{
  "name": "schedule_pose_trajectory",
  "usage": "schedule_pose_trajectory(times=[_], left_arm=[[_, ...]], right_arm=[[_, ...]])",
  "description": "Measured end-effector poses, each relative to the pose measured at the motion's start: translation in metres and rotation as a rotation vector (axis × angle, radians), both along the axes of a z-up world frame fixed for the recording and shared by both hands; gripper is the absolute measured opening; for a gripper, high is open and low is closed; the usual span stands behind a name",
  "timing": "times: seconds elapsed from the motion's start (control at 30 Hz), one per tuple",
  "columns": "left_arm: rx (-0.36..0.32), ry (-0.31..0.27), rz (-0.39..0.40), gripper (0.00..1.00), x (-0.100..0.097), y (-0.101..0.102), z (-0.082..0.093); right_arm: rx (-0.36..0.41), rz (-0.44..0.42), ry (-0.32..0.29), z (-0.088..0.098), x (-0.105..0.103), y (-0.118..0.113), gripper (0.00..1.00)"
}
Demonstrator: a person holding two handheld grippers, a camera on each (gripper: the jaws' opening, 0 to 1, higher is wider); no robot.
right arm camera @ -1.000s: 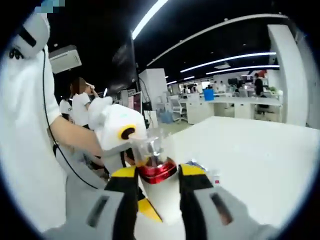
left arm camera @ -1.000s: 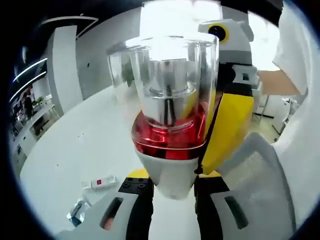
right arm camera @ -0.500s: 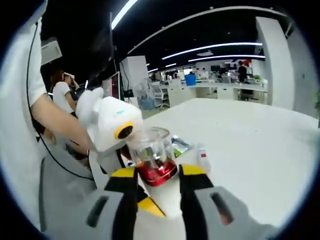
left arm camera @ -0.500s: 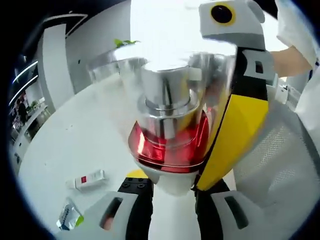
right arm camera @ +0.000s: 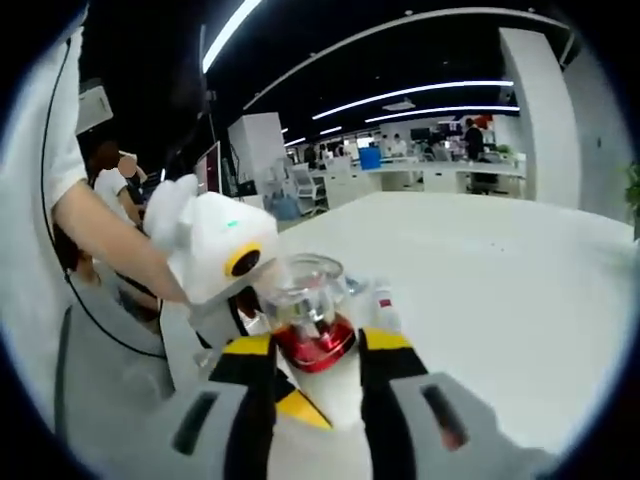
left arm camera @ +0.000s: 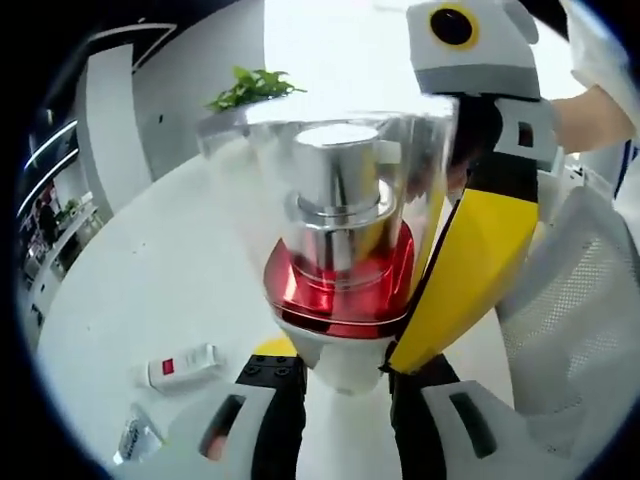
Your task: Arrange the skincare products in the storage area until every visible bottle or jar stands upright without overlapping.
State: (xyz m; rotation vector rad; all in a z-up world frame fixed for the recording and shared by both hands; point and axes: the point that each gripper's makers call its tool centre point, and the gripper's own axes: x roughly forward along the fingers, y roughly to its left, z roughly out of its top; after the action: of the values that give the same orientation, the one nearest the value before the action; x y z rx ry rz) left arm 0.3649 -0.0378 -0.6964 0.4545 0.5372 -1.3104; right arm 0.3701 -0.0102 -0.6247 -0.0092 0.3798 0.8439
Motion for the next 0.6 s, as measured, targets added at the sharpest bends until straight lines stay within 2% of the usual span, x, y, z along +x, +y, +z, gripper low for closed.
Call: schedule_pose_trajectory(times=[0.2, 0.4, 0.6], left_arm=[[0.010, -0.003, 0.015, 0.28, 0.017, -0.003, -0.007], [-0.032, 0.004, 0.034, 0.28, 0.031, -0.008, -0.005], [-0.039, -0.007, -0.010, 0.28, 0.045, -0.014, -0.003]], right_arm=[[-0.019, 0.004, -0.002, -0.008, 0.013, -0.005, 0.31], [-0.019, -0.010, -0.014, -0.007, 0.029, -0.009, 0.32], [-0.034, -0.048, -0.013, -0.007, 0.044, -0.013, 0.31]])
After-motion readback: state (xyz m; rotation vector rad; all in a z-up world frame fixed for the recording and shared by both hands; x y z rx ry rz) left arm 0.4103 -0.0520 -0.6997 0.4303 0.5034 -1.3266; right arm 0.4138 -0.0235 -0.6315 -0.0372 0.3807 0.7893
